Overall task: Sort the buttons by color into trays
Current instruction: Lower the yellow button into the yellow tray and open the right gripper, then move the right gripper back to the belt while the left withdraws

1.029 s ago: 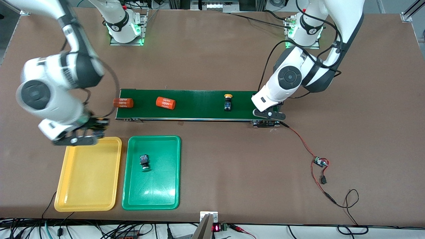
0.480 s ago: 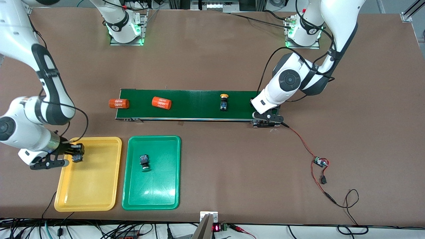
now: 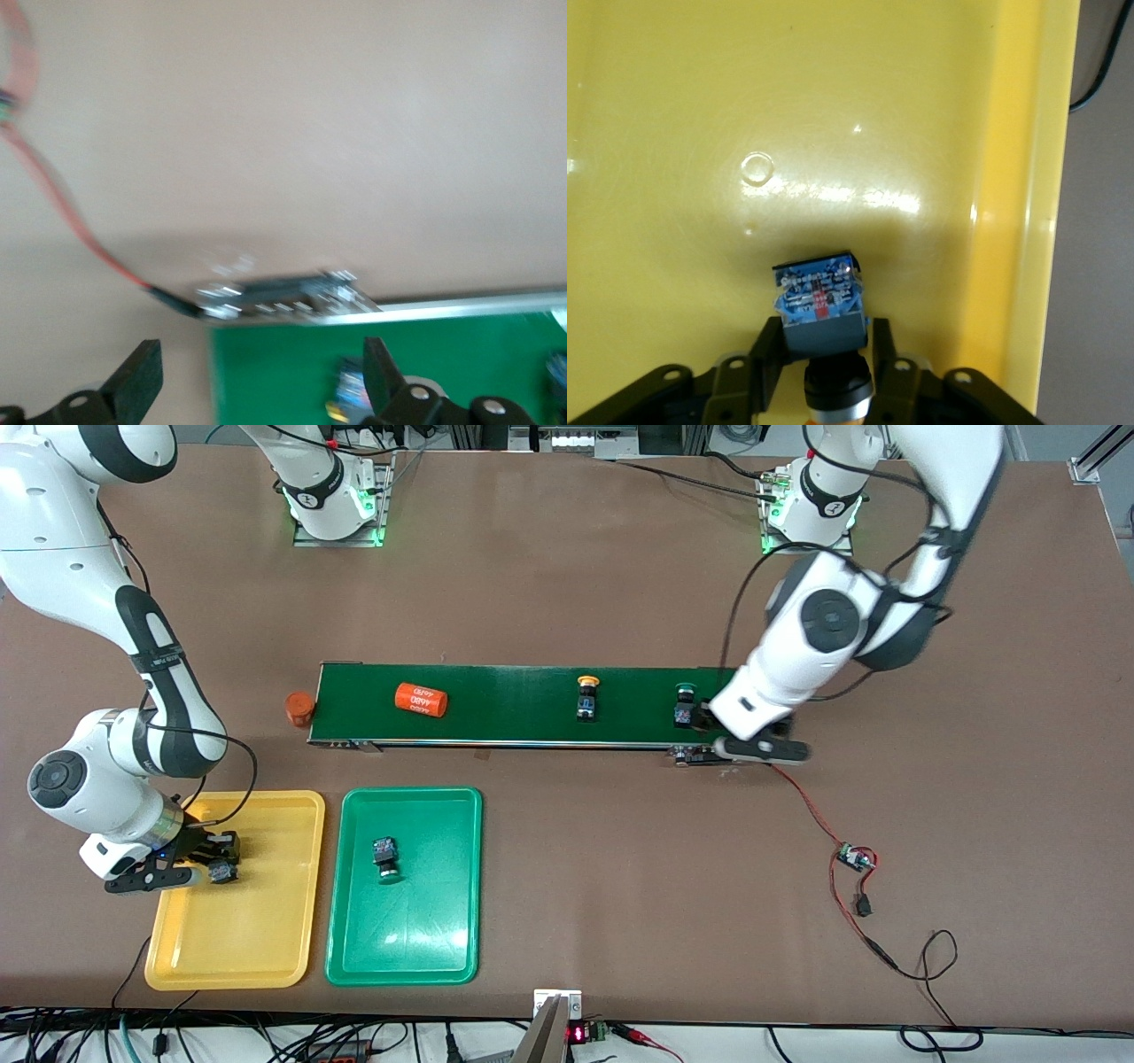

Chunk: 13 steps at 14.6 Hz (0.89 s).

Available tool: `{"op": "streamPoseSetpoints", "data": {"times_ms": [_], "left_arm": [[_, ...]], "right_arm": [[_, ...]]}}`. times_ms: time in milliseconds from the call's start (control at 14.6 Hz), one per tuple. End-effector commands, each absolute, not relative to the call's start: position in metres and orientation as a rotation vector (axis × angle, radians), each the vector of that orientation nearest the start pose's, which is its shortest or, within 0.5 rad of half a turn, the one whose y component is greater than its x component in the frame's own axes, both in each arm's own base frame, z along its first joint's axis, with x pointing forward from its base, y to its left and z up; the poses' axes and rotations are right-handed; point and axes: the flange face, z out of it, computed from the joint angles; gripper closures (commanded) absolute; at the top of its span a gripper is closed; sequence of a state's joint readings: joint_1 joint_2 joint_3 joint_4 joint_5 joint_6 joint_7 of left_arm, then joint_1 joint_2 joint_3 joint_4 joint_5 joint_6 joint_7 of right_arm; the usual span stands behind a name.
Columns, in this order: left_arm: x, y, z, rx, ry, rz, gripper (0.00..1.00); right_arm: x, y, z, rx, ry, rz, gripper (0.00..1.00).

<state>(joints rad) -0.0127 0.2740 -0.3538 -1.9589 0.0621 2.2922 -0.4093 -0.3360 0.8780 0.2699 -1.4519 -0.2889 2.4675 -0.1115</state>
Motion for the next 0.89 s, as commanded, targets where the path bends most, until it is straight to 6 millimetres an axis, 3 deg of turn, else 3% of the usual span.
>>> {"op": "streamPoseSetpoints", "data": {"times_ms": [0,69,137,206,274,412,549,686,755,823], "left_arm": [[0.597,-0.125,0.366,-3.164,-0.249,-0.076,0.00],[0.604,-0.086,0.365,-3.137,-0.328,-0.074,0.00],[0.605,-0.066,0.370,-3.126,-0.316,-0.066,0.00],[0.610,-0.047,0.387,-3.120,-0.277,-0.090,0.00],[0.616,-0.032,0.405,-3.115,-0.236,-0.088,0.00],[0.628,-0.020,0.450,-3.110,-0.178,-0.061,0.00],[0.633,-0.002,0.484,-3.104,-0.187,-0.060,0.00],[0.634,0.009,0.521,-3.106,-0.098,-0.036,0.00],[0.631,0.029,0.531,-3.112,-0.112,-0.011,0.00],[0.629,0.034,0.539,-3.120,-0.106,-0.008,0.00]], "right_arm": [[0.732,-0.083,0.218,-3.161,-0.248,-0.192,0.00],[0.729,-0.068,0.244,-3.160,-0.231,-0.111,0.00],[0.725,-0.053,0.278,-3.162,-0.188,-0.063,0.00],[0.719,-0.036,0.305,-3.167,-0.153,-0.006,0.00],[0.712,-0.020,0.338,-3.173,-0.127,0.039,0.00],[0.690,0.023,0.377,-3.130,-0.043,0.181,0.00],[0.672,0.054,0.404,-3.082,0.053,0.235,0.00],[0.651,0.101,0.415,-3.087,0.099,0.241,0.00],[0.639,0.136,0.416,-3.089,0.141,0.250,0.00],[0.629,0.168,0.418,-3.090,0.194,0.247,0.00]]}}
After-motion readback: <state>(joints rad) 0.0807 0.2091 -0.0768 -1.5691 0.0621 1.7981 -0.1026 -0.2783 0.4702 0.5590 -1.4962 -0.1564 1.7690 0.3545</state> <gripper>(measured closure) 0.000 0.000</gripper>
